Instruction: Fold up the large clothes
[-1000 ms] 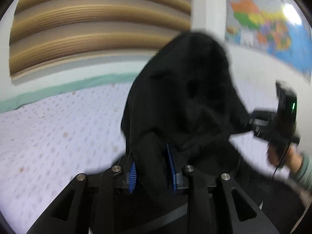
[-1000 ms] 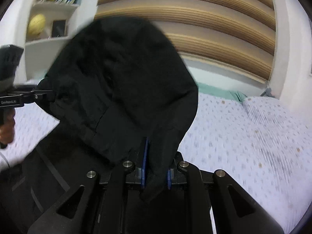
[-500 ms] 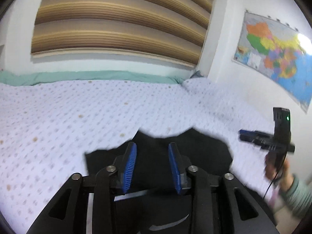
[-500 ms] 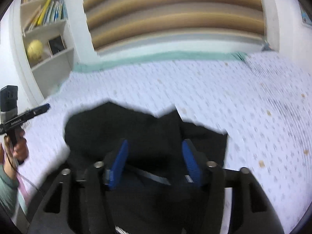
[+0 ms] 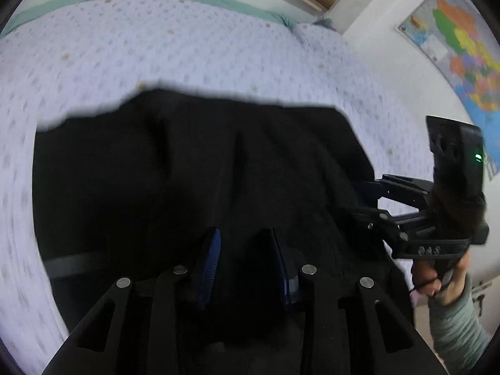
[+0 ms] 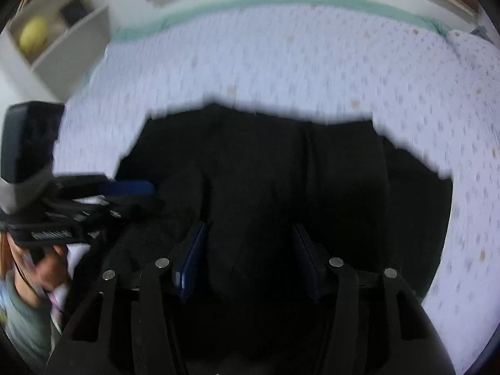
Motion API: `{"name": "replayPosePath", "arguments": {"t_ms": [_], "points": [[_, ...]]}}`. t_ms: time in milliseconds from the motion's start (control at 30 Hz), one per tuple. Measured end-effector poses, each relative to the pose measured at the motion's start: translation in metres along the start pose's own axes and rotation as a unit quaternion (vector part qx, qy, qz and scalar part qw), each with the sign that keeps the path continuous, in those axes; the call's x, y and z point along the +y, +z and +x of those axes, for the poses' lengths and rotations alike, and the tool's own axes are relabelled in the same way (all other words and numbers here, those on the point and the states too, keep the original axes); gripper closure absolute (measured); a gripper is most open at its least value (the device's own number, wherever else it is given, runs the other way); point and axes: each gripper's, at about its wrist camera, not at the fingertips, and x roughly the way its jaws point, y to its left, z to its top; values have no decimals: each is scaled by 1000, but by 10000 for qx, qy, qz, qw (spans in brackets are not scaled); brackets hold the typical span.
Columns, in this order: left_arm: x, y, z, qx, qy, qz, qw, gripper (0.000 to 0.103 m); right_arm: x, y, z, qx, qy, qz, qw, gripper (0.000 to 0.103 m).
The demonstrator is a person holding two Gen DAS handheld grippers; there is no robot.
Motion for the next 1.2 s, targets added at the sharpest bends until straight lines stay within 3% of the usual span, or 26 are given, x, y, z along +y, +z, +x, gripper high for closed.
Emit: {"name": "replayPosePath", "arguments": {"t_ms": [67,200,267,367,400,500,600,633,667,700,767,867,1000,1133,1200], "points": [[4,-22,9,-102,123,-136,9998,70,-4,-23,12,39,-33,37,10000,45],[1,-32,30,-148,610,-105,9980,75,0,-46,47,-19,-616,-24,9981,45],[-9,-33,17,-253,688,30,9973,75,5,-42,42,-42,-721,-29,9974,45],[-32,-41,-36,-771,529,362,9950,74,10,-41,-1,-281,-521,-69,9982,46],[-37,-43,-50,-944,453,410,9937,71,14,-44,-25,-536,-452,-137,9974,46],[-44,-47,-77,-1215,394,265,9915,49,23,-50,-62,-966,-294,-204,9947,46],[-33,-56,-61,-876,535,122,9946,49,35,-55,-52,-781,-388,-367,9955,46],[-27,-60,-45,-628,772,42,9950,49,39,-58,-38,-611,-588,-431,9955,46],[-16,-62,-12,-138,1123,-161,9934,49,42,-55,-22,-451,-743,-464,9951,46],[-3,-66,13,205,1156,-359,9924,47,38,-59,8,-55,-886,-457,9950,46],[12,-71,34,253,1102,-573,9919,46,31,-69,59,300,-816,-240,9959,46],[-5,-73,28,125,1404,-277,9896,46,26,-71,63,138,-794,-74,9967,46],[-27,-88,-4,-120,1426,41,9897,46,25,-72,46,71,-682,96,9976,46],[-46,-119,-68,-691,1094,226,9913,46,20,-93,-1,-203,-199,385,9989,46],[-53,-140,-113,-1042,791,205,9912,46,22,-111,-39,-546,-188,496,9971,46]]}}
